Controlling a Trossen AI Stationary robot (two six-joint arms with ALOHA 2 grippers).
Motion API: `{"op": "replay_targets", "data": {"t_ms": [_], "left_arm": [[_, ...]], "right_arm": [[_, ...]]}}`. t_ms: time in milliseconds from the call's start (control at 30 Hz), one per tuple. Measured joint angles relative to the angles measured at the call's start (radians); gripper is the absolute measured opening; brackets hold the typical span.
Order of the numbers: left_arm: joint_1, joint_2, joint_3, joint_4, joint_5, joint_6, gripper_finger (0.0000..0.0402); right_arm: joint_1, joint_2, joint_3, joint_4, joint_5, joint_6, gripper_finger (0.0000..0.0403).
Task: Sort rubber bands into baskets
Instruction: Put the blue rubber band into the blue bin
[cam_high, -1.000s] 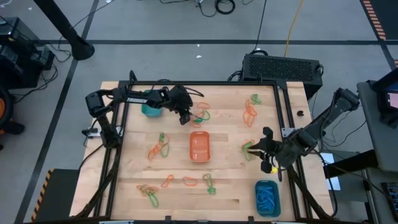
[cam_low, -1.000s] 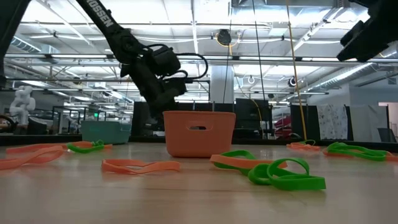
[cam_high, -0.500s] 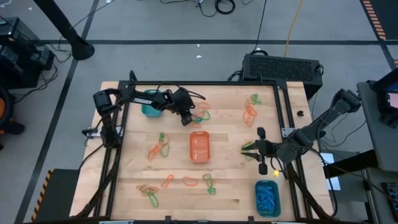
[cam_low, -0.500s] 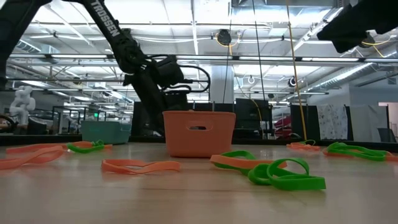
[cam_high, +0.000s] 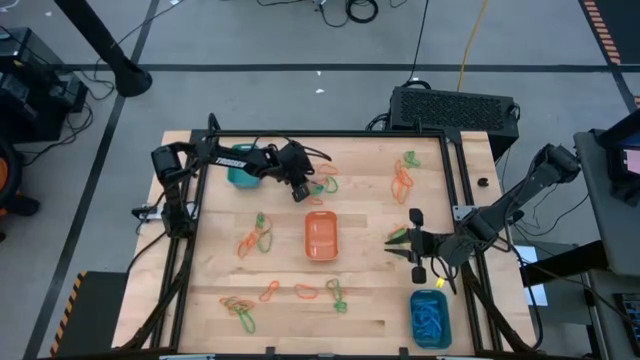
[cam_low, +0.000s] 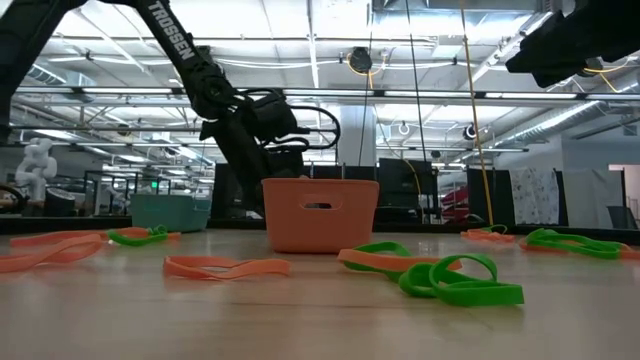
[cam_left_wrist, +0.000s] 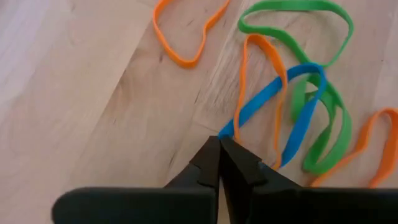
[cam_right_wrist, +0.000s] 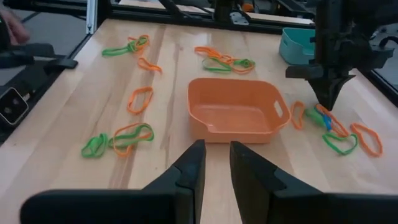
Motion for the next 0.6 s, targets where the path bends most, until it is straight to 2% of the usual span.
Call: {"op": "replay_targets", "data": {"t_ms": [167, 433, 600], "left_arm": [[-0.029, -0.085, -0.011, -0.074, -0.063, 0.000, 0.0004], [-0.109, -0.255, -0.008, -0.104, -0.197, 0.053, 0.0003], [-0.154, -0.310, -0.005, -0.160, -0.259, 0.057, 0.0002]], "right_arm": [[-0.010, 0.015, 0.000, 0.000, 0.056, -0.002, 0.0065], [-0.072, 0.043, 0.000, 0.004, 0.169, -0.037, 0.0065], [-0.121, 0.057, 0.000, 0.041, 0.184, -0.034, 0.0065]]}}
